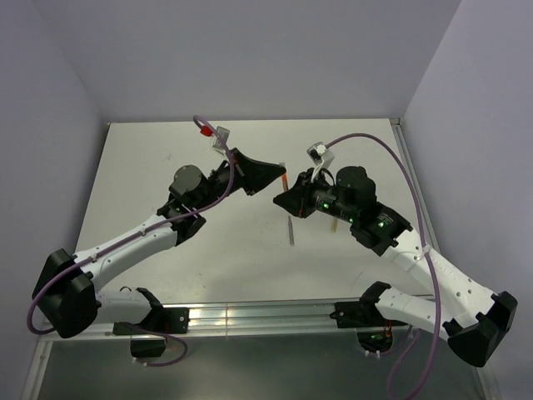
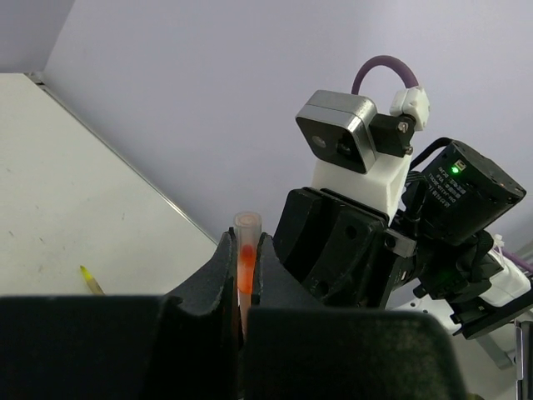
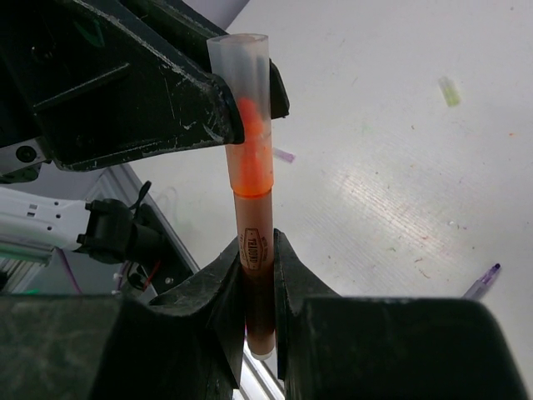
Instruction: Insert the pens into the pen caps
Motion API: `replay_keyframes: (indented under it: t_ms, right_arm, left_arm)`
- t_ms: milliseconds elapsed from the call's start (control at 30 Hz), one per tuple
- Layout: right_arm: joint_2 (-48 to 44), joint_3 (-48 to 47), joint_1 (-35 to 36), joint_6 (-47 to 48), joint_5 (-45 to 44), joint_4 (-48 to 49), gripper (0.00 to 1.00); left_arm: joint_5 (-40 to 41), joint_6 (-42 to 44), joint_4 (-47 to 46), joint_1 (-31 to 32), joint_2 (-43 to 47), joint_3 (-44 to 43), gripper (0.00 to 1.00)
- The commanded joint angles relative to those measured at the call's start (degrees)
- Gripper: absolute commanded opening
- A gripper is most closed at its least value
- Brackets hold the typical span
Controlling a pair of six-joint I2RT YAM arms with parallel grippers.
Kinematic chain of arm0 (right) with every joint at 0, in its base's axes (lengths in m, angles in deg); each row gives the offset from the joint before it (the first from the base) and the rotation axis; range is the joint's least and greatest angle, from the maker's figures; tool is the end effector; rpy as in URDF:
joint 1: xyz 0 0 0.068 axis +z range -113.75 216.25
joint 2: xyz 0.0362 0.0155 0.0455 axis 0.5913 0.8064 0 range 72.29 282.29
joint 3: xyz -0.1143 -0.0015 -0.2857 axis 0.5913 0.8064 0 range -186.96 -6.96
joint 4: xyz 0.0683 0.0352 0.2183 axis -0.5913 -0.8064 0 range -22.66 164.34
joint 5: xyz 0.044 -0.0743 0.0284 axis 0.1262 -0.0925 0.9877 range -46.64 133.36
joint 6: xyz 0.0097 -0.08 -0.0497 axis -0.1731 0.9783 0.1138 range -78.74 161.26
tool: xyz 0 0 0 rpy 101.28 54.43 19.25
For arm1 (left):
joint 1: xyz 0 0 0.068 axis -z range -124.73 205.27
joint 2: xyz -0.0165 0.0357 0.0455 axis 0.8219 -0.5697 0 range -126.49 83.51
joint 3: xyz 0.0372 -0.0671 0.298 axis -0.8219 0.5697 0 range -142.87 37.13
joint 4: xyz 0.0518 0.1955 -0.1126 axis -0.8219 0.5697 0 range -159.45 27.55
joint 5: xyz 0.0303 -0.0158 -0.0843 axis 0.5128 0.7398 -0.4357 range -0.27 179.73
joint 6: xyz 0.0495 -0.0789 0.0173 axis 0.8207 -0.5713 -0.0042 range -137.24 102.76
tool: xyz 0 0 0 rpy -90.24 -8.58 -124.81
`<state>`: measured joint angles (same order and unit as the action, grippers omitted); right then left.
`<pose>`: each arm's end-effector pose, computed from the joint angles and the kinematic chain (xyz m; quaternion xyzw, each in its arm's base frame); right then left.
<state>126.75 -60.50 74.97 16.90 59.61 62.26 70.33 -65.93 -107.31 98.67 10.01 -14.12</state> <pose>0.1501 0.1510 0.3790 -0.1842 0.7576 0.4166 0.4674 0.2009 -0.2291 0.4178 0.1067 0.6014 -0.6359 0.4717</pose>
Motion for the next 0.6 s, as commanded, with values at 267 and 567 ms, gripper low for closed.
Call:
replay_keyframes:
  t_ms: [267,567]
  right_arm:
    - [-2.2,-0.5,-3.6,-2.8,2.5,15.8,0.00]
    - [-2.2,0.8,-5.9,-6.0,7.2,19.5,0.00]
  left_arm:
    - [-1.6,7.0,5.0,3.9,3.2,3.2,0.00]
    - [1.6,9.6,6.1,4.9,3.9,3.7,0.00]
